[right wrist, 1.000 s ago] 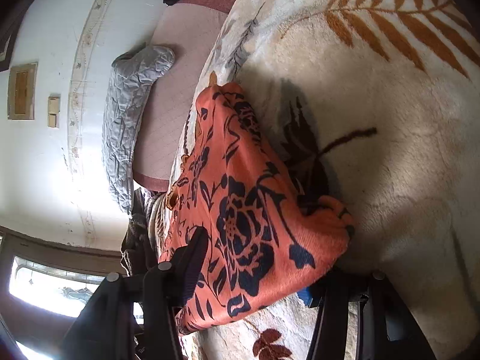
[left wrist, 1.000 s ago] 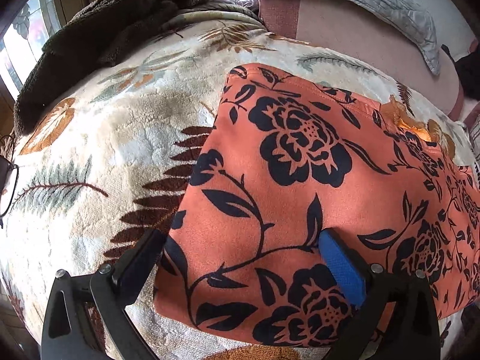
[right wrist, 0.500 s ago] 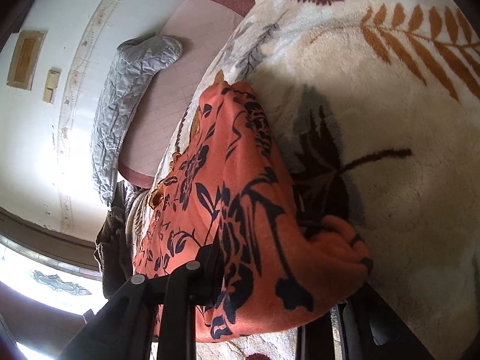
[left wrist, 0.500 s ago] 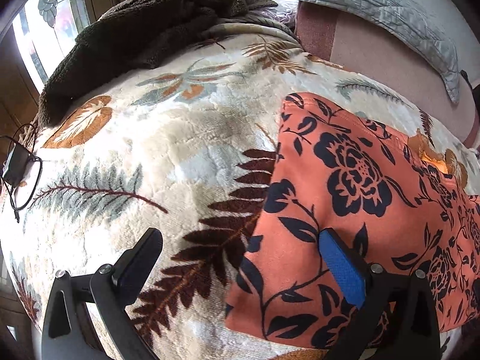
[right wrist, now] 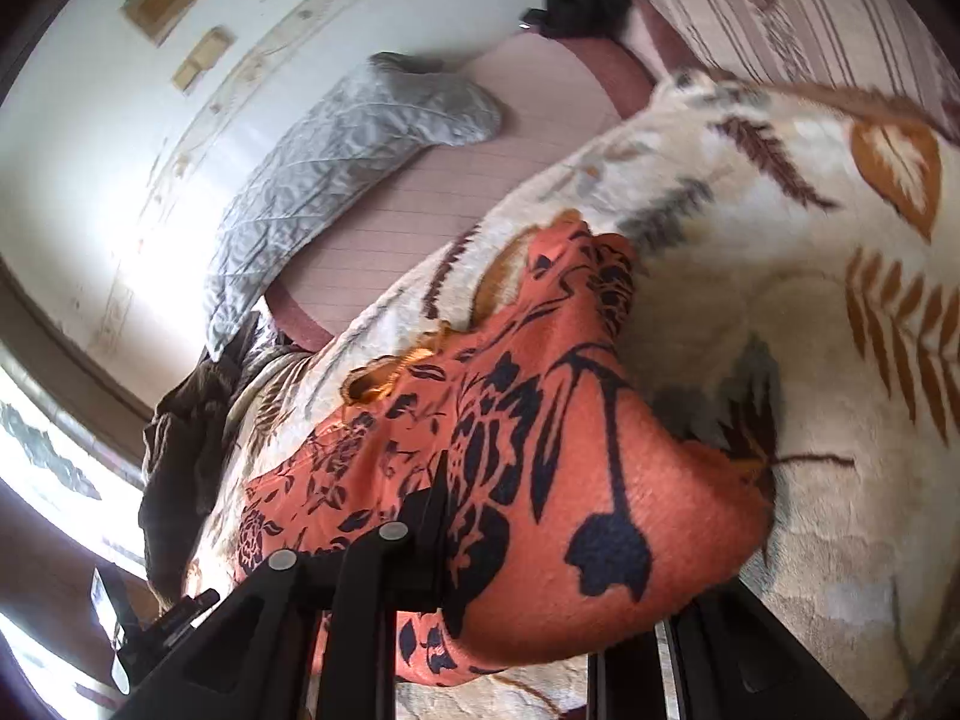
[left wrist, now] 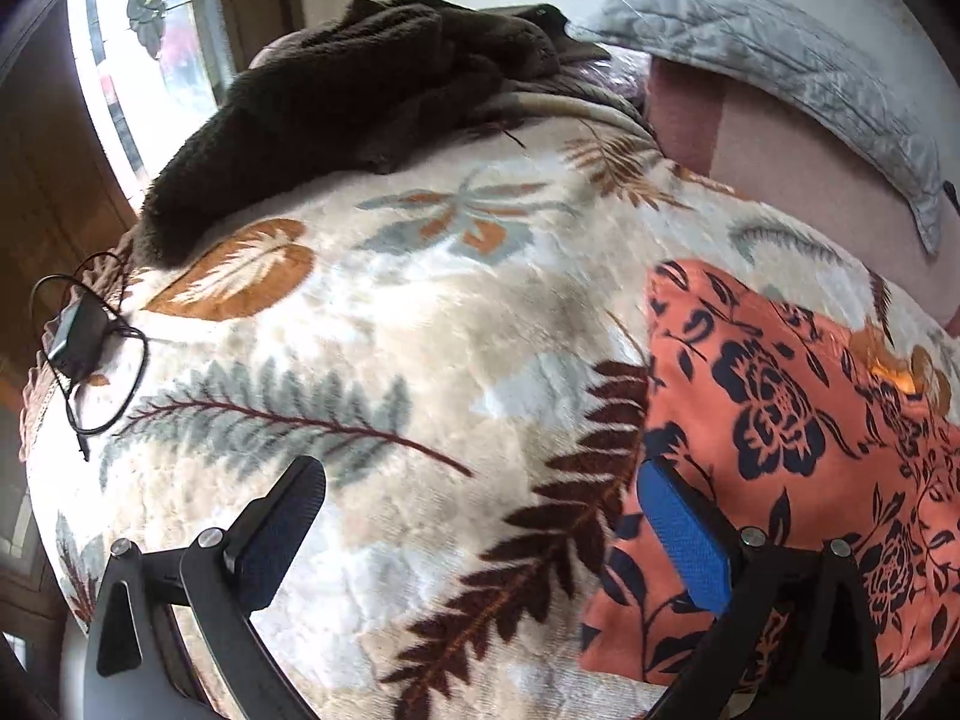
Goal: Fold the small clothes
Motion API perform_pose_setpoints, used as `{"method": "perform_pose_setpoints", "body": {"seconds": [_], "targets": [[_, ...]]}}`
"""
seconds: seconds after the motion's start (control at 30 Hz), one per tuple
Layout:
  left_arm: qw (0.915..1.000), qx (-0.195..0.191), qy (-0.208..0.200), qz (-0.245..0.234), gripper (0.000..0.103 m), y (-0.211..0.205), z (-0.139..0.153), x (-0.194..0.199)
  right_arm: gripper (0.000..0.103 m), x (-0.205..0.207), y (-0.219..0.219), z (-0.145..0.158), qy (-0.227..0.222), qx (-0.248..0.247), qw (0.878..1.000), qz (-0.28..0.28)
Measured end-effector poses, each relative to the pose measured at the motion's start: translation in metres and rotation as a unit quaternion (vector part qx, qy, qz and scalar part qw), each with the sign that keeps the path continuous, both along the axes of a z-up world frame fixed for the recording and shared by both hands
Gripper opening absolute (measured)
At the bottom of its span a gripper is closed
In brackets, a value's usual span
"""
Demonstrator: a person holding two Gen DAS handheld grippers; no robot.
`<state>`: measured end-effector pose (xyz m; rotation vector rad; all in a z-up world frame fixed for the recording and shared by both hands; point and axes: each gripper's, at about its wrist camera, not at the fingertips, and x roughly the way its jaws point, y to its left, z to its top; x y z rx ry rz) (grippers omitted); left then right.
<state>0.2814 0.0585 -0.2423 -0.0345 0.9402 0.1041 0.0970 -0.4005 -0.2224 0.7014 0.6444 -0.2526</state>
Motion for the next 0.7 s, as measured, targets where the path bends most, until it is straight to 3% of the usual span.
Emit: {"method": "perform_pose_setpoints", "body": {"seconds": [0.17,0.3,0.47,0.6,0.7], "targets": [[0.9986,-0.015,-0.009,0.049,0.103,0.039,0.008,0.0,0.022,0.036,0.069,0.052,-0.023,-0.075,0.994,0.077],[0.9956,-0.037,-0.018,0.084,0.103,0.069,0.013,-0.006,0.022,0.067,0.134,0.061,-0.015,-0.112,0.984,0.138],[0.9914,-0.05,-0.027,0.118,0.103,0.093,0.018,-0.007,0.022,0.105,0.206,0.03,0.014,-0.096,0.973,0.207],[0.9892,-0.059,-0.03,0.131,0.103,0.103,0.02,-0.008,0.022,0.126,0.25,-0.019,0.056,-0.043,0.963,0.26],[0.9895,-0.065,-0.032,0.125,0.103,0.102,0.021,-0.007,0.03,0.13,0.272,-0.044,0.087,-0.066,0.953,0.283]]}}
